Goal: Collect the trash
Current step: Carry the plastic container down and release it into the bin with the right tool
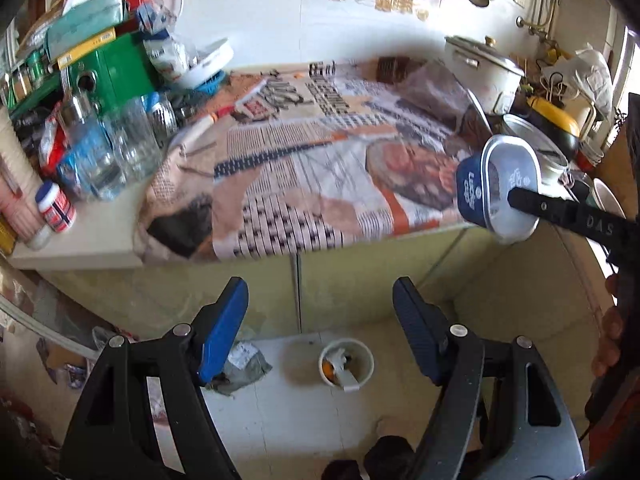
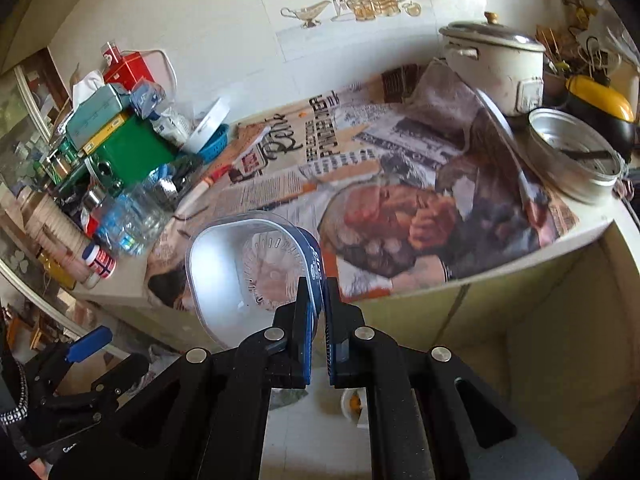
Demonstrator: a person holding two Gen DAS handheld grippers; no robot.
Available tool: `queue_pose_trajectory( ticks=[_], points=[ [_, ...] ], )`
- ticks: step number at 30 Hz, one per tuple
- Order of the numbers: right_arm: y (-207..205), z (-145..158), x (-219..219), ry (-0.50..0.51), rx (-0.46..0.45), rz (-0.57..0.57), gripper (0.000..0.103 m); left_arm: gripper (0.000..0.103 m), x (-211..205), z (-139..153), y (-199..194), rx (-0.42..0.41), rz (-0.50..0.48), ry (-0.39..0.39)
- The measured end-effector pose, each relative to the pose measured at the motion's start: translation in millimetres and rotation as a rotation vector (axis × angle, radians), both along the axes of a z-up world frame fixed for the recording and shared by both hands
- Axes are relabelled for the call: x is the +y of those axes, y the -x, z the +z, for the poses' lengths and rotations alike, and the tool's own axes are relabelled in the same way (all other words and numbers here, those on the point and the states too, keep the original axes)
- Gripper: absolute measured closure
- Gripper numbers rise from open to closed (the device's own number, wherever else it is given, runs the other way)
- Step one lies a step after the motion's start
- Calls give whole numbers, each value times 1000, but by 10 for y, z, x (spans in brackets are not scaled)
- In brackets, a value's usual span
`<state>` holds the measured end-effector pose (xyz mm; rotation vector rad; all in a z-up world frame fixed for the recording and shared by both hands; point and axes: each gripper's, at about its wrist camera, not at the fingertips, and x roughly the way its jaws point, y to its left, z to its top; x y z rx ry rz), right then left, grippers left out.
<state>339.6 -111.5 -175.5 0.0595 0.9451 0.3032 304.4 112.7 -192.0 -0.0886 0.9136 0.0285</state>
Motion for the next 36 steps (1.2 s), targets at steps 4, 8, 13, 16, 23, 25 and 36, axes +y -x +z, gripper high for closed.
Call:
queue_pose_trajectory(
  ticks=[4, 8, 13, 16, 23, 25, 36],
  points=[
    [108, -482, -117, 31, 84, 0, 98, 29, -80, -421, 23, 84, 23, 27],
    [60, -1190, -241, 76, 181, 4, 98, 29, -153, -1009, -2, 170, 59, 50],
    [-69, -2255, -316, 164, 270, 50, 98, 29, -213, -1969, -41, 259, 121, 47],
    [-173, -2952, -340, 175, 326, 72, 98, 29, -229, -2538, -54, 291, 153, 39],
    [-382, -4343, -322, 194, 408, 119, 97, 29, -181, -3589, -71, 318, 191, 70],
    [-433, -4626, -301, 200, 426, 124, 97, 29, -165, -3817, -77, 322, 197, 66],
    [-358, -4271, -430, 147, 473, 122, 81, 29, -255, -3485, -115, 321, 168, 43]
  ],
)
